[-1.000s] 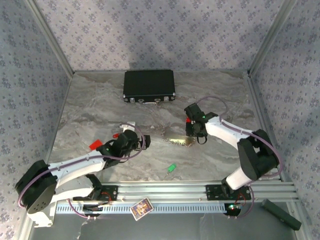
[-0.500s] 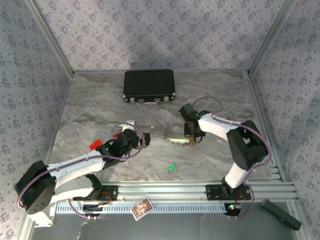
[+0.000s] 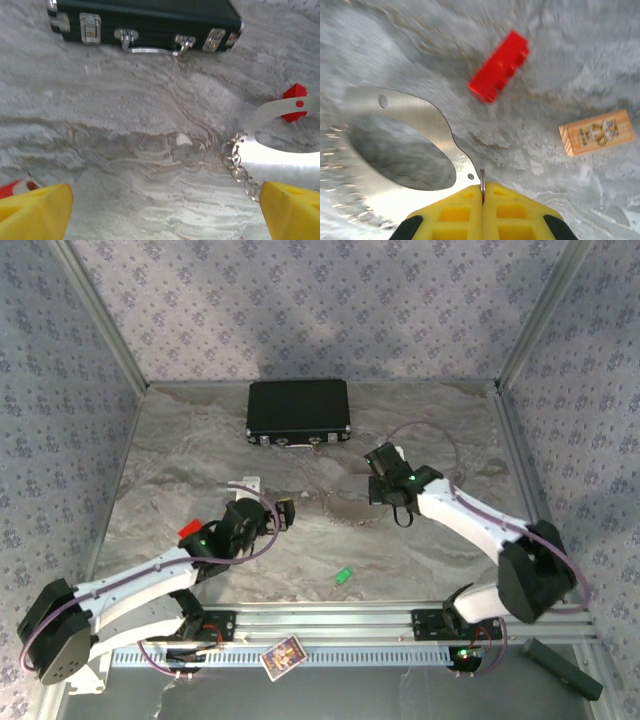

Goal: Put the keys on the keyring

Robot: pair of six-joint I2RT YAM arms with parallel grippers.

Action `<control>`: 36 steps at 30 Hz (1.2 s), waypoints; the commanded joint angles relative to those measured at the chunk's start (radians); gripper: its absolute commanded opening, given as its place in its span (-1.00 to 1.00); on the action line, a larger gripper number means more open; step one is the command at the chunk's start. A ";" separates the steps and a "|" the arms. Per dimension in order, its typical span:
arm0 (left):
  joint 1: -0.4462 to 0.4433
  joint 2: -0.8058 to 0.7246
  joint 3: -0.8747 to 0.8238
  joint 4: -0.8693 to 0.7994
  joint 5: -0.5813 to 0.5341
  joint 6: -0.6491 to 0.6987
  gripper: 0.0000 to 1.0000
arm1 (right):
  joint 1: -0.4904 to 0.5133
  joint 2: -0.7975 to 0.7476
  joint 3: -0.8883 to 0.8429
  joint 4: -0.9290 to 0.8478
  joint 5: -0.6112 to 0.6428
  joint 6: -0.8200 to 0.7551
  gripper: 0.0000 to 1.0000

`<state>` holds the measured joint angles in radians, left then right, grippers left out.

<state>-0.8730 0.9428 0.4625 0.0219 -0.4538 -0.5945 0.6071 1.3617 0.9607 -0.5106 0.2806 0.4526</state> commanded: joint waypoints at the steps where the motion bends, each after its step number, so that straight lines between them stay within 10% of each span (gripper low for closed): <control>1: -0.006 -0.065 0.031 -0.006 -0.090 0.152 0.93 | 0.011 -0.118 -0.039 0.116 0.012 -0.133 -1.00; 7: 0.095 -0.115 0.131 -0.073 -0.052 0.391 0.95 | -0.003 -0.220 -0.068 0.334 -0.184 -0.308 -1.00; 16: 0.337 -0.100 0.252 -0.096 0.367 0.594 0.67 | -0.042 -0.168 -0.037 0.462 -0.522 -0.528 -1.00; 36: 0.341 0.058 0.232 0.060 0.864 0.880 -0.16 | -0.045 0.054 0.081 0.557 -1.122 -0.732 -1.00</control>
<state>-0.5358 0.9726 0.6796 0.0719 0.3168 0.2504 0.5510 1.4036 0.9791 0.0547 -0.7261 -0.1978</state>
